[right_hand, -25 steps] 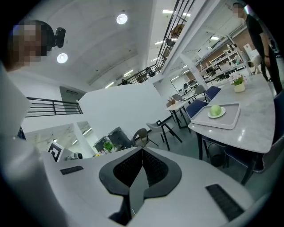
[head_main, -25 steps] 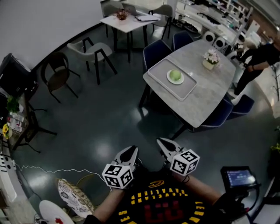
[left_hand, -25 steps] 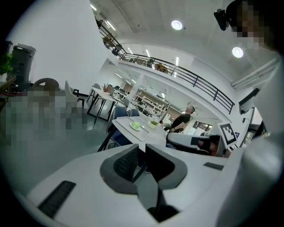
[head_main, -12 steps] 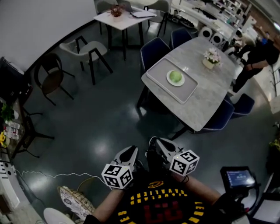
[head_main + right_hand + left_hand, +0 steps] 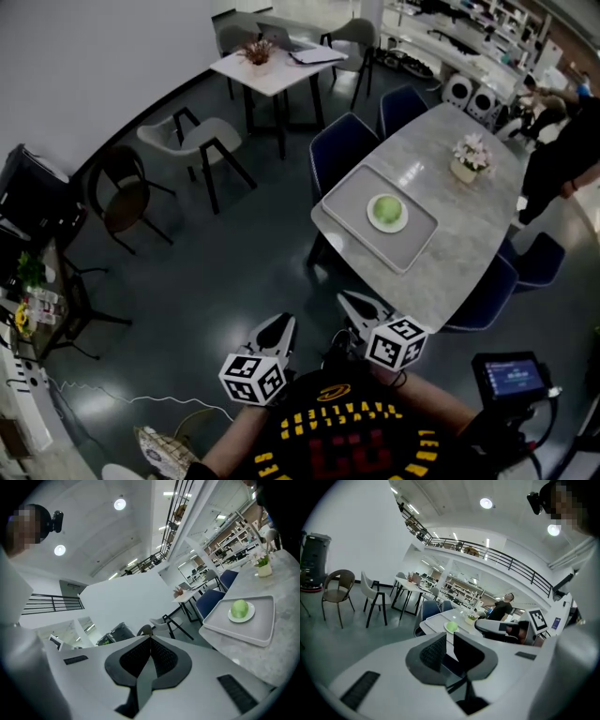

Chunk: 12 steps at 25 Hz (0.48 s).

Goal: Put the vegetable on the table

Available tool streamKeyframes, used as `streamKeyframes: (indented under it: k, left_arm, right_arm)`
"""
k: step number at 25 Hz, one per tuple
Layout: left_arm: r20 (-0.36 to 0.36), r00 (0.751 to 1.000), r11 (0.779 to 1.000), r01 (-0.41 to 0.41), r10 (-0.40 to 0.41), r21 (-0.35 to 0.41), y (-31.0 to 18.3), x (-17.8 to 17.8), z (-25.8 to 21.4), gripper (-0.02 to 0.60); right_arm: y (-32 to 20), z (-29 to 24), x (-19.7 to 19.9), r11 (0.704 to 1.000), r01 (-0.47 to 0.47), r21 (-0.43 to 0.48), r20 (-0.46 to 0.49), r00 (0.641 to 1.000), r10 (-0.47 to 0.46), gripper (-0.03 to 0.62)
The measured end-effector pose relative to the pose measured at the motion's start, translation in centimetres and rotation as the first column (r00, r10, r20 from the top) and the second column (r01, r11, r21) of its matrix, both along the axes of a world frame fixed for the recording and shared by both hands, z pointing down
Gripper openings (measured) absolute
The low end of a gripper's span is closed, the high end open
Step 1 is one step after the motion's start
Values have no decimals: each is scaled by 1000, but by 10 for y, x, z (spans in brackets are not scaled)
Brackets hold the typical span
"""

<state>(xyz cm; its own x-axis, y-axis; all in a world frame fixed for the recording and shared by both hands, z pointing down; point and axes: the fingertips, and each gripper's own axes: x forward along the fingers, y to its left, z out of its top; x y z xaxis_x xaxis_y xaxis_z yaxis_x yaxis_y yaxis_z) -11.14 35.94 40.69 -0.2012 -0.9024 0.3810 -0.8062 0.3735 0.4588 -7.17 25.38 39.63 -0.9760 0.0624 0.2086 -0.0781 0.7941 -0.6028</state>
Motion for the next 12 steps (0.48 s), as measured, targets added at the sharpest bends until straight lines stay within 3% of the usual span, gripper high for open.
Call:
streamKeyframes:
  k: [7,12]
  left_arm:
    - [17,999,999,-43,44,-11,-82,-34,-7,49]
    - [16,995,995,-94,95,-23,-129,-43,-6,49]
  right_arm:
    - [-84,-1,-30,997,-48,-56,14,999,49,5]
    - [-138,8,-23,985,-143,-100,5,990,144,6]
